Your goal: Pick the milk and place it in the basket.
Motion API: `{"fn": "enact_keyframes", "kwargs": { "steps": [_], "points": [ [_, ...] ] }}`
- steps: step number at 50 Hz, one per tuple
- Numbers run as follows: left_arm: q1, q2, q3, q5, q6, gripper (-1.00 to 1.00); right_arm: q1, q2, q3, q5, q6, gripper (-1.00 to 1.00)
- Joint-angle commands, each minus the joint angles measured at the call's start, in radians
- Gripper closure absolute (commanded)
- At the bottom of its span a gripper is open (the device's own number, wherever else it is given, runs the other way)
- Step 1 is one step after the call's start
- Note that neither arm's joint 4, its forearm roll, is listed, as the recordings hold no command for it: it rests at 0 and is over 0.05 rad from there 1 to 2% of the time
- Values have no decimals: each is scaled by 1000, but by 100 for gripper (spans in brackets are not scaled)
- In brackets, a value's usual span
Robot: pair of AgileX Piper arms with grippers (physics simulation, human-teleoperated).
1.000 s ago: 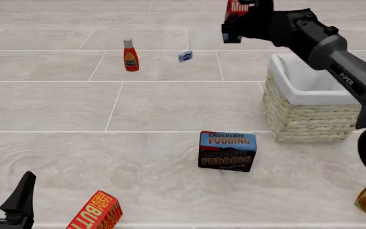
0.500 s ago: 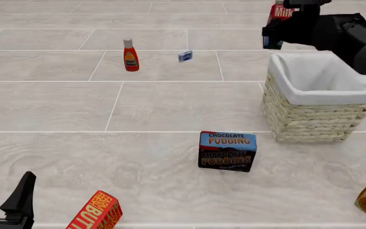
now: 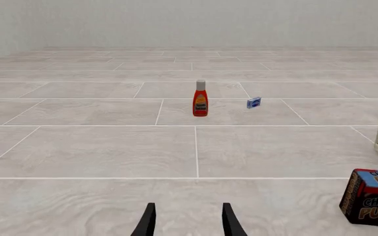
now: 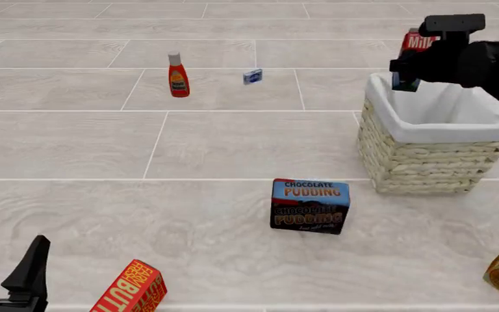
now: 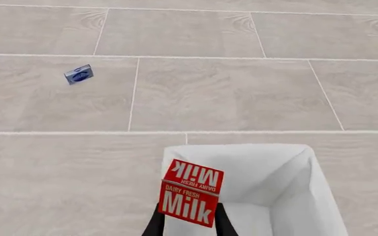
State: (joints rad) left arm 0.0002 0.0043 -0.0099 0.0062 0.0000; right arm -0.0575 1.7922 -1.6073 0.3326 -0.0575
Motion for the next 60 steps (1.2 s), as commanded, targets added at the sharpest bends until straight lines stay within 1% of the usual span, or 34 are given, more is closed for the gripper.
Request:
{"fn": "enact_keyframes", "kwargs": {
  "steps": [1,7,10,19,24,29,41,46,47,60],
  "points": [
    [0,-2,2,0,0,-100,-60,36,-20,-3,2,100],
    [0,-2,1,1,0,-100,-80,72,-35,4,-17,100],
    [0,-2,0,1,0,-100,-82,84,-36,-1,-12,100],
    [0,-1,0,1,0,-100,-106,111,-45,1,-26,100],
    [0,0,2,-2,0,-100,-133,140,-63,4,-44,100],
    [0,1,5,-5,0,-100,-143,167,-74,4,-45,100],
    [0,0,4,-4,0,-100,-163,205,-77,4,-55,100],
    [0,-1,3,-3,0,-100,-164,217,-79,7,-55,100],
    [0,10,-13,4,0,-100,-166,221,-80,8,-57,100],
    [0,3,-13,10,0,-100,-165,257,-86,6,-59,100]
  ]
}}
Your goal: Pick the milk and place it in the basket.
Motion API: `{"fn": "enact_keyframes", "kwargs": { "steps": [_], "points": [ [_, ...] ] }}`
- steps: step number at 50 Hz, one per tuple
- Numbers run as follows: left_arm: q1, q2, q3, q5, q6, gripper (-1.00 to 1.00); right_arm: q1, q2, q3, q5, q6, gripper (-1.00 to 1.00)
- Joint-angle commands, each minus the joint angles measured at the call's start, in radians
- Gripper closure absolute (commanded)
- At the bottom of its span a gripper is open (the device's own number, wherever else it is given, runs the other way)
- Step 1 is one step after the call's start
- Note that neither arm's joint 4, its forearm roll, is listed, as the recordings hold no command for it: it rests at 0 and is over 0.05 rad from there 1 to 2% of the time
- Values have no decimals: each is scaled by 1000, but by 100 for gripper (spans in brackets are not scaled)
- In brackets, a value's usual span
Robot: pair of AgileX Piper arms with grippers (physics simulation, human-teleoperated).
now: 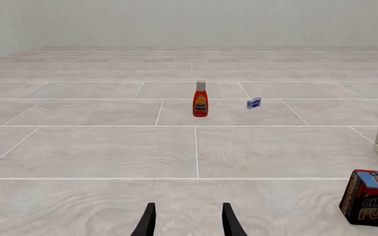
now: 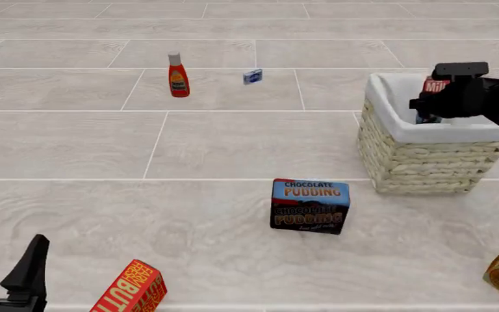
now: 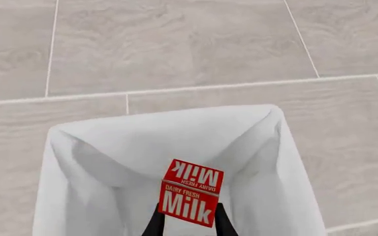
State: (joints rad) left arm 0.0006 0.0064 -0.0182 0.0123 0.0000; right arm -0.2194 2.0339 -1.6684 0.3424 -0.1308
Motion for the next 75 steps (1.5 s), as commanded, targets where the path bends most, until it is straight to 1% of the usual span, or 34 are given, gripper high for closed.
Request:
{"fn": "enact_keyframes", "kwargs": {
  "steps": [1,21,32,33,58,75],
  "points": [
    [0,0,-5,4,0,-100,-2,19,-27,-3,15,100],
    [0,1,-5,4,0,-100,8,72,-54,-2,20,100],
    [0,1,-5,4,0,-100,7,65,-59,7,18,100],
    [0,0,-5,4,0,-100,8,65,-59,7,17,-100],
    [0,0,-5,4,0,-100,1,41,-43,0,13,-100],
    [0,0,-5,4,0,-100,0,-61,21,-35,14,-100]
  ]
}}
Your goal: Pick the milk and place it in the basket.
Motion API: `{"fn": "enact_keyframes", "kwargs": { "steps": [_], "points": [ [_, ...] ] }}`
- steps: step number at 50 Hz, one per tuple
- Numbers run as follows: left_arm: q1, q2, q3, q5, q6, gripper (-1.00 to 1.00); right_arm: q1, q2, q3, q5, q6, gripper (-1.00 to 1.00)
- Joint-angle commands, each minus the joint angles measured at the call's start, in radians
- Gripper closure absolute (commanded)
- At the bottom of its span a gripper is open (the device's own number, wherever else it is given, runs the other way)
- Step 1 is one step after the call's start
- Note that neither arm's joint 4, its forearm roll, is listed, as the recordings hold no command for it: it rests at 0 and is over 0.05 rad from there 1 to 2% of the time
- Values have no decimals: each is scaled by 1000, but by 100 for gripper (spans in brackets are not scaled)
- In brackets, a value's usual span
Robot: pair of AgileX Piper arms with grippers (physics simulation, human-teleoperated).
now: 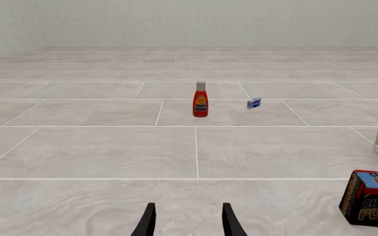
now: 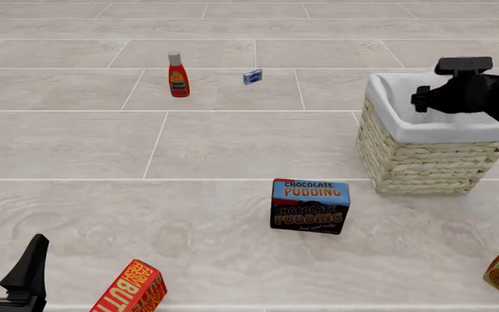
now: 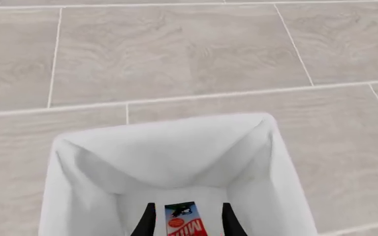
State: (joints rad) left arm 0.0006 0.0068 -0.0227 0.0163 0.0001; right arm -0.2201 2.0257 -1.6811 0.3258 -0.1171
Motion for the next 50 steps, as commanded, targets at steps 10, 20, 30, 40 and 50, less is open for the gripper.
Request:
{"fn": "enact_keyframes", "kwargs": {
  "steps": [10,20,30,40,50],
  "points": [
    [0,0,0,0,0,-100,4,-104,63,-36,2,-100],
    [0,0,0,0,0,-100,17,-144,82,-58,9,-100],
    [0,0,0,0,0,-100,29,-179,83,-69,2,-100],
    [0,0,0,0,0,-100,53,-208,42,-63,-1,-100],
    [0,0,0,0,0,-100,128,-281,35,-97,36,-100]
  ]
}}
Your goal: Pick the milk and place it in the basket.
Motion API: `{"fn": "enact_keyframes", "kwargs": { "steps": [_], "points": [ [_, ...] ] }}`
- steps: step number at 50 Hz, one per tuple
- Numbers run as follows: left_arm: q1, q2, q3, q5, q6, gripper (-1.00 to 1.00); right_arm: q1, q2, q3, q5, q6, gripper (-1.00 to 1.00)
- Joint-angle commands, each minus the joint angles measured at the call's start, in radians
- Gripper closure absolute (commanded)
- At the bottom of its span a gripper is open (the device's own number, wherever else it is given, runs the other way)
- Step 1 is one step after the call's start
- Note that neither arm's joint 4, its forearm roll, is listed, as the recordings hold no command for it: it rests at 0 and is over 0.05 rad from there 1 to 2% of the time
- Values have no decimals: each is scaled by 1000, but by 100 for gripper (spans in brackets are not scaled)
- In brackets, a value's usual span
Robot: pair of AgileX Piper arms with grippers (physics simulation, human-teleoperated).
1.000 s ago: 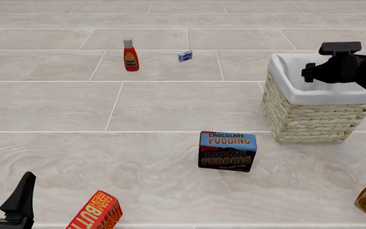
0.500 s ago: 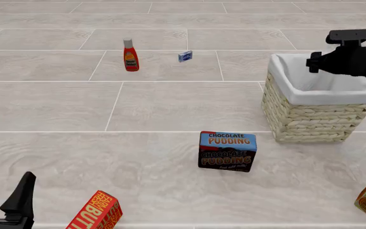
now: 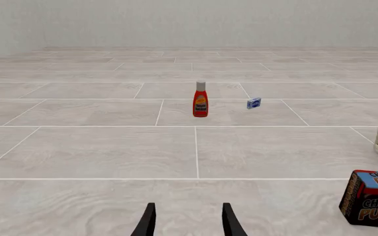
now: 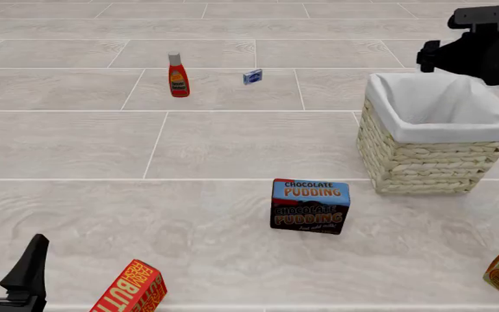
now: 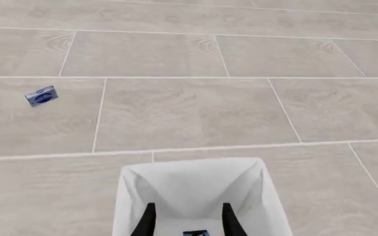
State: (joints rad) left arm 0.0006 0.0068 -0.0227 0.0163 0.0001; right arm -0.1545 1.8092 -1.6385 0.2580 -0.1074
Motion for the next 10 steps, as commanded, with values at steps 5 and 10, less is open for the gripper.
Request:
{"fn": "enact_keyframes", "kwargs": {
  "steps": [5,10],
  "points": [
    [0,0,0,0,0,-100,114,-79,-11,-42,32,-100],
    [0,0,0,0,0,-100,192,-96,-9,-48,93,-100]
  ]
}}
